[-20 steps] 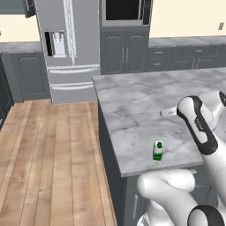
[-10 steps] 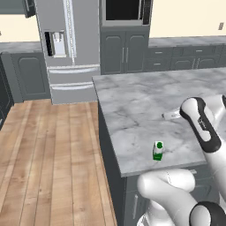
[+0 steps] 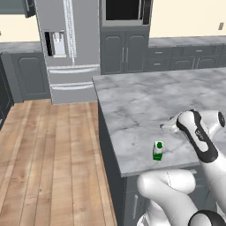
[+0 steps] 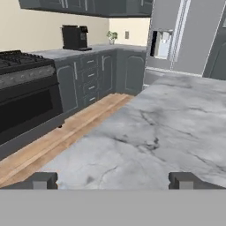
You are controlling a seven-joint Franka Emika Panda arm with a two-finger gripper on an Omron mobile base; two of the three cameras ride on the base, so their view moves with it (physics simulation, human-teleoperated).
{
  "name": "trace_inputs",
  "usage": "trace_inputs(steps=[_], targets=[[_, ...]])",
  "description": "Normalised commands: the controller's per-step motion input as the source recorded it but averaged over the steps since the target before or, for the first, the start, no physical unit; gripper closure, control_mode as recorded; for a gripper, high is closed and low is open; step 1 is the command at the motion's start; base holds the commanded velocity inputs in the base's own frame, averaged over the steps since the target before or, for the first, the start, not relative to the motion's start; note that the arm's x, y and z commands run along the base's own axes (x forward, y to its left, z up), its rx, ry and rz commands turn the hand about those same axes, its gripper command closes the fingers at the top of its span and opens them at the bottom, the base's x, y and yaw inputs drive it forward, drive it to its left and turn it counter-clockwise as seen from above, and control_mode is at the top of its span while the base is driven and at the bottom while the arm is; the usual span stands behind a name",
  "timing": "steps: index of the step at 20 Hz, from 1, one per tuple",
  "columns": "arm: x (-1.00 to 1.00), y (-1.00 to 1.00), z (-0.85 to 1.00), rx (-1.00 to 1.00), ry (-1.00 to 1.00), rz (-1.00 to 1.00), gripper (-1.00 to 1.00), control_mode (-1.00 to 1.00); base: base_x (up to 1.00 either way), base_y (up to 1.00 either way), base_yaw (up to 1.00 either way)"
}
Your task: Pick the milk from the counter and place it in the open cabinet.
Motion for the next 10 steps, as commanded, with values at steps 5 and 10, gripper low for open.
trace_inputs(steps=[5, 10], targets=[[-0.01, -0.11, 0.0, -0.08, 0.0, 0.18, -1.0, -1.0, 0.0, 0.0, 0.0], [-0.23, -0.06, 0.0, 0.0, -0.02, 0.25, -1.0, -1.0, 0.0, 0.0, 0.0]])
